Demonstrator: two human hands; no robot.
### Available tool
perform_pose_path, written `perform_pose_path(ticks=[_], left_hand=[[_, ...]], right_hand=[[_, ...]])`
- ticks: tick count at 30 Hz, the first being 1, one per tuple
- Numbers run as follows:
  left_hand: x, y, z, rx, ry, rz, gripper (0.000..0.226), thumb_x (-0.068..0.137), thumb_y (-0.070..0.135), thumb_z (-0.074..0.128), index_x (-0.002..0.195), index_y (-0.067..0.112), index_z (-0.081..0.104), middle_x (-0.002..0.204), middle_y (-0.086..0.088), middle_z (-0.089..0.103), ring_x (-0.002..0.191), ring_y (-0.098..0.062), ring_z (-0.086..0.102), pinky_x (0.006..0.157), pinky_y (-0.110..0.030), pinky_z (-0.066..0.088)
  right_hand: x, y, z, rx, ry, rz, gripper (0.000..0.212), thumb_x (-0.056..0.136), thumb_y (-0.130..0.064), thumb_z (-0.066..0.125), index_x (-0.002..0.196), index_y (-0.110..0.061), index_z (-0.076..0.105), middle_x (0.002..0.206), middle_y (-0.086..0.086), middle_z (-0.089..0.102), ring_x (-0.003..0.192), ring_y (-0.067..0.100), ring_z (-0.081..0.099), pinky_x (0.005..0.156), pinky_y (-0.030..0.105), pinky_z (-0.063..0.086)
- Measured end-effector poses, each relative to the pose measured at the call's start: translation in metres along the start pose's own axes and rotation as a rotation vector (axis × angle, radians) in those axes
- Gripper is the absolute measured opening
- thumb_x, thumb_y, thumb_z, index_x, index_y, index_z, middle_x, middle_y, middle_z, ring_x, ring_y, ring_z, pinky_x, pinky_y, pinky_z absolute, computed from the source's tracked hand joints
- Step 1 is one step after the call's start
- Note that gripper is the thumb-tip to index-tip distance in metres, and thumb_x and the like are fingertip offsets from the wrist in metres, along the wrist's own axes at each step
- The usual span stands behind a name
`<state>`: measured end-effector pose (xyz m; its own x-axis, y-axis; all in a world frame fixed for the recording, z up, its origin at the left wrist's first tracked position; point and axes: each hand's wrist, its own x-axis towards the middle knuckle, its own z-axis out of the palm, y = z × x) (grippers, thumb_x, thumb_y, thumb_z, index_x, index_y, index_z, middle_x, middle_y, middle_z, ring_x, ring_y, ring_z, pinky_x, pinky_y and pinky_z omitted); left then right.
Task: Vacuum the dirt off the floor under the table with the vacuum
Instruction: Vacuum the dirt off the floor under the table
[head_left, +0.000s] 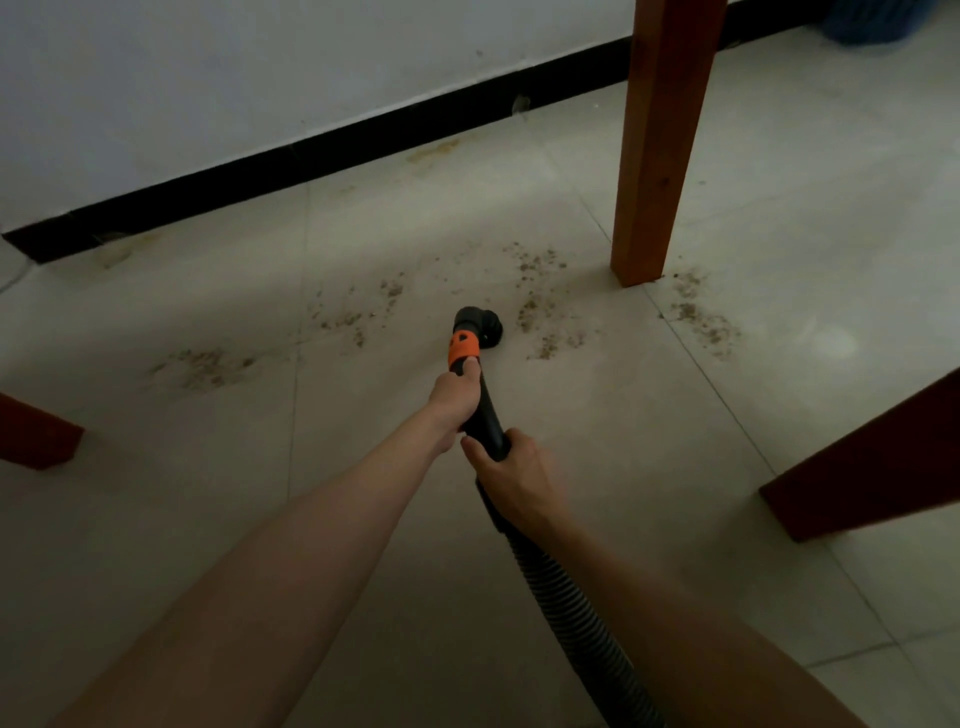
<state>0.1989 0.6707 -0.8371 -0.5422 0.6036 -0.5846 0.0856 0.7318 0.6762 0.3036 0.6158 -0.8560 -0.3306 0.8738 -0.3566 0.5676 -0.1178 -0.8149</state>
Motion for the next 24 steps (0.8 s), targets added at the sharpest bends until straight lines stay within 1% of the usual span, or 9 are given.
perform_pose_path(ticks=[4,7,9,12,17,19,21,23,24], left_hand=[[0.004,0.011,0.003,0.064,0.063,0.026,0.053,0.101,0.041,0.029,0.125,-0.002,0.045,0.099,-0.013,0.056,0.093,-0.028,0.055,0.078,-0.033,0.043],[0.007,0.013,0.005,0.077,0.121,0.031,0.054,0.1,0.041,0.028,0.127,-0.003,0.044,0.12,-0.019,0.056,0.104,-0.032,0.057,0.085,-0.035,0.046],[0.004,0.017,0.009,0.057,0.13,0.018,0.054,0.1,0.04,0.029,0.129,-0.003,0.042,0.123,-0.019,0.055,0.102,-0.031,0.057,0.084,-0.035,0.047],[-0.002,0.024,0.014,0.041,0.096,0.018,0.055,0.1,0.041,0.028,0.133,-0.003,0.038,0.126,-0.019,0.052,0.108,-0.032,0.055,0.087,-0.036,0.046],[-0.013,0.022,0.024,0.06,0.029,0.038,0.057,0.1,0.043,0.028,0.132,-0.002,0.04,0.125,-0.02,0.053,0.107,-0.032,0.056,0.088,-0.036,0.047],[-0.018,0.019,0.027,0.075,0.036,0.039,0.057,0.1,0.044,0.028,0.132,-0.002,0.039,0.125,-0.019,0.053,0.104,-0.031,0.057,0.082,-0.035,0.048],[-0.024,0.013,0.029,0.117,0.038,0.041,0.057,0.1,0.043,0.027,0.133,-0.002,0.038,0.123,-0.018,0.054,0.088,-0.026,0.058,0.067,-0.031,0.046],[-0.03,0.009,0.03,0.149,0.032,0.041,0.056,0.1,0.042,0.027,0.132,-0.002,0.039,0.111,-0.015,0.055,0.068,-0.019,0.05,0.053,-0.028,0.039],[-0.034,0.006,0.031,0.144,0.026,0.039,0.055,0.1,0.042,0.027,0.131,-0.001,0.039,0.103,-0.014,0.055,0.065,-0.018,0.048,0.052,-0.027,0.038]], right_hand=[[0.011,-0.006,-0.006,0.036,-0.033,-0.005,0.036,0.09,-0.051,0.052,0.084,-0.015,0.052,0.068,-0.002,0.054,0.061,0.015,0.054,0.054,0.027,0.042],[0.019,-0.006,-0.015,0.173,-0.128,0.021,0.031,0.088,-0.046,0.059,0.076,-0.017,0.055,0.07,0.0,0.059,0.067,0.018,0.061,0.065,0.032,0.051],[0.023,-0.004,-0.024,0.213,-0.168,0.031,0.03,0.087,-0.043,0.061,0.073,-0.018,0.055,0.07,0.0,0.061,0.066,0.017,0.061,0.067,0.032,0.051],[0.023,-0.001,-0.031,0.228,-0.147,0.028,0.03,0.088,-0.043,0.061,0.074,-0.017,0.057,0.074,0.004,0.063,0.067,0.019,0.062,0.069,0.033,0.053],[0.007,0.004,-0.038,0.155,-0.09,0.03,0.032,0.088,-0.046,0.059,0.08,-0.015,0.057,0.076,0.005,0.063,0.071,0.022,0.065,0.071,0.036,0.055],[-0.002,0.006,-0.044,0.16,-0.108,0.032,0.031,0.089,-0.044,0.059,0.079,-0.015,0.056,0.071,0.001,0.061,0.064,0.016,0.061,0.064,0.03,0.053],[-0.009,0.01,-0.048,0.154,-0.123,0.034,0.03,0.09,-0.043,0.059,0.076,-0.016,0.055,0.067,-0.002,0.058,0.058,0.01,0.056,0.053,0.022,0.046],[-0.015,0.014,-0.051,0.138,-0.122,0.03,0.031,0.089,-0.043,0.06,0.072,-0.018,0.053,0.065,-0.004,0.056,0.056,0.008,0.054,0.048,0.018,0.041],[-0.018,0.015,-0.053,0.12,-0.115,0.023,0.032,0.089,-0.044,0.06,0.069,-0.02,0.052,0.063,-0.005,0.056,0.054,0.007,0.054,0.046,0.017,0.039]])
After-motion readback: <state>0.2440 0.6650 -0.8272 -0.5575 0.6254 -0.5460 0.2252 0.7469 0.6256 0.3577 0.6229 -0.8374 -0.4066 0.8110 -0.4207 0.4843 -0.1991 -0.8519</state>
